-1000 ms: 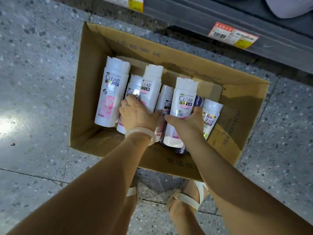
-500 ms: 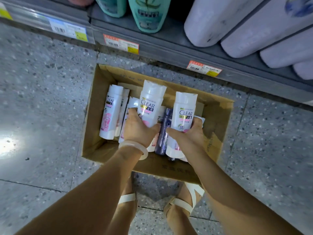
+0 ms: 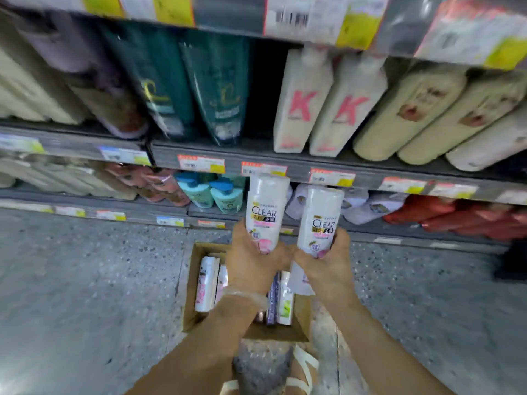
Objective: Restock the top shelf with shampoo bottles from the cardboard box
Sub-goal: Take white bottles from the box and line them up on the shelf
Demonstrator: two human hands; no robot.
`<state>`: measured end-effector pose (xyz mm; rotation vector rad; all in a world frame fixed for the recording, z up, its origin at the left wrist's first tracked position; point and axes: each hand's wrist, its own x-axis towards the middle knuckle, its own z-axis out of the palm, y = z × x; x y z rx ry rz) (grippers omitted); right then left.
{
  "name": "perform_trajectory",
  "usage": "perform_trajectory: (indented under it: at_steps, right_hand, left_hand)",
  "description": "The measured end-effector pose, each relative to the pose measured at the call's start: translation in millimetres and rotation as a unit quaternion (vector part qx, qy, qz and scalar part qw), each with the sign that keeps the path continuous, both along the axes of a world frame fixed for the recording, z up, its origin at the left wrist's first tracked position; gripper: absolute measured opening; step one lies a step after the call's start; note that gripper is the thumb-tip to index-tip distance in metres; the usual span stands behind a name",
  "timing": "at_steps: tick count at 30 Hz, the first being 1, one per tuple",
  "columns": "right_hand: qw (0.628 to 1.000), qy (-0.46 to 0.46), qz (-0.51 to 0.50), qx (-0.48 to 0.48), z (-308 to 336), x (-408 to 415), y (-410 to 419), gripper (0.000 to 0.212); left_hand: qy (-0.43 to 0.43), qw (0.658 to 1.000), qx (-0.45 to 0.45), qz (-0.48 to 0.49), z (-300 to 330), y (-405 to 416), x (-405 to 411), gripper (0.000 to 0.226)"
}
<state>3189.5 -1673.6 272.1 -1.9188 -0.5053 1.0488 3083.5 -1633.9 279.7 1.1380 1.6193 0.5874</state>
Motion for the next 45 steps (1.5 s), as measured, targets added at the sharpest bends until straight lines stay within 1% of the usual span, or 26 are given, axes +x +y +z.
perform_trajectory:
  at_steps: [2, 5, 9, 13, 16, 18, 20, 23, 28, 33, 40, 45]
  right_hand:
    - [0.999, -0.006, -0.013, 0.029, 54, -1, -2, 0.054]
    - [0.998, -0.013, -0.028, 0.054, 129, -5, -6, 0.053]
    - [0.993, -0.035, -0.042, 0.104, 214, -5, -2, 0.049]
    - [0.981, -0.058, -0.058, 0.176, 295, 5, 5, 0.057]
    - [0.976, -0.094, -0.028, 0.195, 349, 17, 1, 0.056]
    - [0.968, -0.115, -0.012, 0.223, 389, 23, -5, 0.056]
    - [0.957, -0.134, -0.004, 0.257, 428, 30, -11, 0.06]
    - [0.942, -0.169, -0.006, 0.29, 471, 41, -15, 0.06]
    - [0.925, -0.203, 0.004, 0.32, 527, 61, -10, 0.055]
    - [0.914, -0.237, -0.018, 0.33, 561, 84, 3, 0.059]
    - [0.894, -0.264, -0.07, 0.354, 585, 133, 17, 0.055]
    - [0.879, -0.282, -0.08, 0.377, 607, 169, 48, 0.055]
  left_hand:
    - [-0.022, 1.0, 0.016, -0.004, 51, -2, -1, 0.04]
    - [-0.029, 0.998, 0.052, -0.023, 122, -5, -4, 0.043]
    - [-0.055, 0.994, 0.094, -0.009, 215, -3, 0, 0.048]
    - [-0.09, 0.983, 0.161, -0.005, 302, -4, 9, 0.053]
    - [-0.073, 0.973, 0.218, -0.031, 356, -8, 12, 0.05]
    - [-0.075, 0.962, 0.258, -0.046, 391, -10, 14, 0.052]
    - [-0.084, 0.951, 0.294, -0.056, 426, -15, 19, 0.051]
    - [-0.077, 0.937, 0.335, -0.056, 470, -21, 30, 0.046]
    - [-0.089, 0.922, 0.37, -0.077, 517, -9, 52, 0.046]
    - [-0.129, 0.903, 0.39, -0.128, 554, 13, 79, 0.044]
    - [-0.157, 0.883, 0.413, -0.157, 572, 39, 124, 0.042]
    - [-0.158, 0.875, 0.429, -0.159, 587, 74, 161, 0.043]
